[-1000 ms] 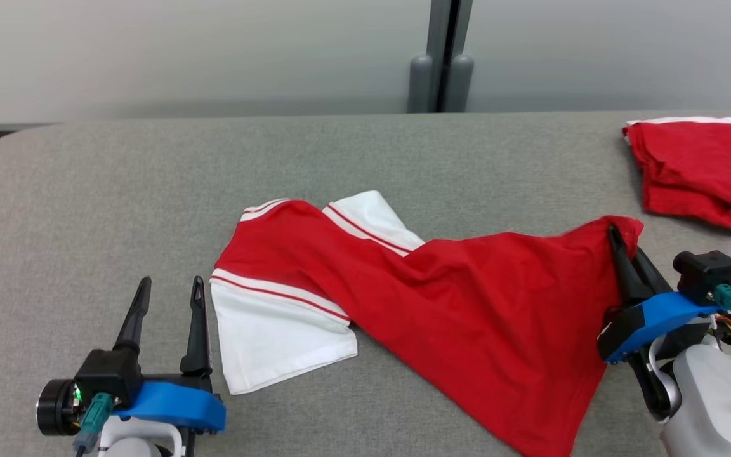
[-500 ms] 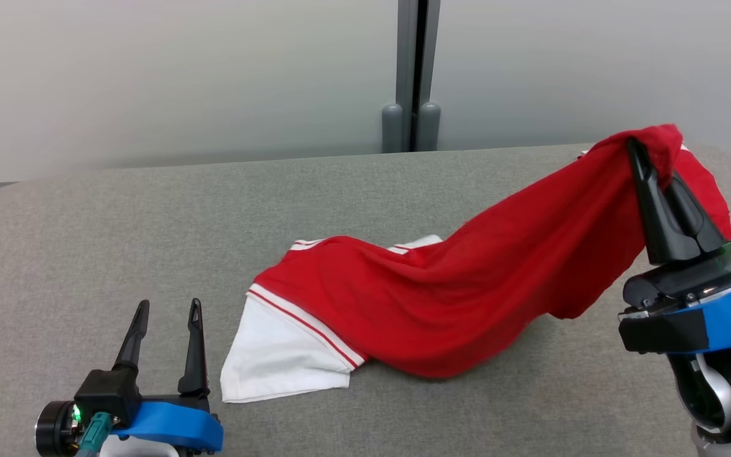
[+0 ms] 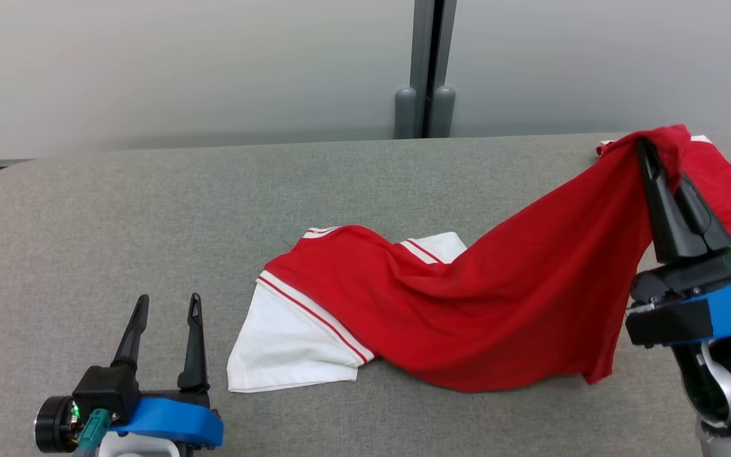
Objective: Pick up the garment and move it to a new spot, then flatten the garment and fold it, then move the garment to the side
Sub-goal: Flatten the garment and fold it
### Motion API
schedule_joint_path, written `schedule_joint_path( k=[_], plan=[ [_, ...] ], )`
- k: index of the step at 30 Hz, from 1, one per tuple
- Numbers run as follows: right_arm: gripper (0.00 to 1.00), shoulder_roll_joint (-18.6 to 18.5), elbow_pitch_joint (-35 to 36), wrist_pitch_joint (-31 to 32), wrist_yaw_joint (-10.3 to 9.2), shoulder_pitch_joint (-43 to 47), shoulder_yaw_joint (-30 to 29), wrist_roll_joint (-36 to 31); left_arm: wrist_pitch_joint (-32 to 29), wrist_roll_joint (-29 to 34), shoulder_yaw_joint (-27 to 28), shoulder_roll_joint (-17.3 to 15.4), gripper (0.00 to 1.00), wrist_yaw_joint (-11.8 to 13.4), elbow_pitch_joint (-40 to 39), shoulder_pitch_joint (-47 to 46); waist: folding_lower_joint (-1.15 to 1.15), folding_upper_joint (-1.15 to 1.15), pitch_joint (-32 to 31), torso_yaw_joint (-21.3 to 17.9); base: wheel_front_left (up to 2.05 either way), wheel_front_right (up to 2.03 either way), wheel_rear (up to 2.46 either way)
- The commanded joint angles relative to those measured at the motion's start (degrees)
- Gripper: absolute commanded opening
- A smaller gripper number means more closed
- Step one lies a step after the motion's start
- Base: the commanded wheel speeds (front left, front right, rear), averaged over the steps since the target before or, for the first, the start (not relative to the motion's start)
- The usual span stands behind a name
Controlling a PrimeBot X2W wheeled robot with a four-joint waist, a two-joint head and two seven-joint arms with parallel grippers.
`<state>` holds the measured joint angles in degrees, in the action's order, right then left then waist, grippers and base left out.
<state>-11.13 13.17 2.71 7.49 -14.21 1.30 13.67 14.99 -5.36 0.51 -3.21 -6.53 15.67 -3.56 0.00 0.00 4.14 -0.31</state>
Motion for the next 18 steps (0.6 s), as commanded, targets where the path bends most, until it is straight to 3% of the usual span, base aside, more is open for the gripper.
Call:
schedule_joint_path(
  k=[1,9,18],
  plan=[
    [0.0,0.1,-0.9,-0.3,0.01,-1.3,-0.4,0.5,0.3,0.0,-0.2,0.0,1.0,0.2,-0.2,-0.9,0.0,0.0,0.4,0.1,0.0,0.0,0.0],
    [0.0,-1.6,-12.2,-2.6,0.01,-8.2,-1.1,0.9,0.3,-0.2,-1.0,0.1,1.0,-0.1,-0.1,-3.4,0.0,0.0,3.2,1.7,0.0,0.0,0.0],
    [0.0,-6.3,-32.6,-6.8,0.01,-22.1,-0.8,-0.9,0.3,-1.3,-3.2,0.3,1.0,-0.1,0.4,-7.4,0.0,0.0,8.4,7.1,0.0,0.0,0.0]
  ],
)
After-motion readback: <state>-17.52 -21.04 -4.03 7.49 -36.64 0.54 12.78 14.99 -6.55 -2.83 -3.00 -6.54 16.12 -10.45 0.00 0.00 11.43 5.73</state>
